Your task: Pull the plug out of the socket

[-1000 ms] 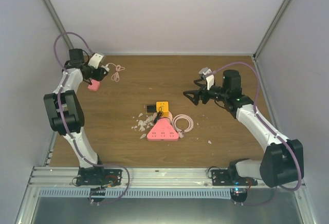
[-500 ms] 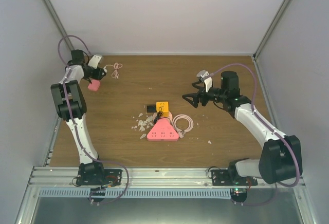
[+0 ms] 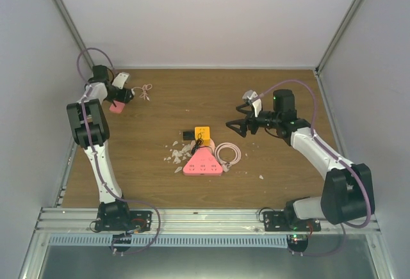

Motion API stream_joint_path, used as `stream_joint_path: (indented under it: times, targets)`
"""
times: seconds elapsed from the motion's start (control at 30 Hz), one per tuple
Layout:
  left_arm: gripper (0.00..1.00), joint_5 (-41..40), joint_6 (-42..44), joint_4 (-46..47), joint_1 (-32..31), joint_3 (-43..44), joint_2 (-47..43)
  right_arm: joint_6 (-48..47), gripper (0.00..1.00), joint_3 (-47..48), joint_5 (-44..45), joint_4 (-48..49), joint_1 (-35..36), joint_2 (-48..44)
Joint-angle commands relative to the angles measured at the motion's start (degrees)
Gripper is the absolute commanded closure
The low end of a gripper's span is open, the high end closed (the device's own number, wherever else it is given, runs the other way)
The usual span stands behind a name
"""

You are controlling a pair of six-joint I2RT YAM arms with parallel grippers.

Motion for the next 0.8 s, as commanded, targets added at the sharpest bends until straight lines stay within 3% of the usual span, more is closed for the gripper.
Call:
stream_joint_path:
  times: [0.0, 0.2, 0.37, 0.77]
  targets:
    - [0.38, 0.6, 0.2, -1.1, -0.6, -0.6, -1.6, -2.7, 0.00, -0.4, -2.5, -1.1, -0.6, 0.4]
    - [0.23, 2.0, 1.3, -0.6, -0.6, -5.2, -8.5, -5.5, 0.00, -0.2, -3.0, -2.2, -0.6, 0.4]
    - [0.19, 3.7, 2.4, -0.1, -0.6, -10.8, -15.5, -9.9, 0.00, 2.2, -2.9, -5.5, -0.5, 1.9]
    - [0.13, 13.5, 3.0, -0.4, -0.7, -31.3, -36.8, -31.6, 0.02, 11.2, -0.7, -15.3, 2.4, 10.9]
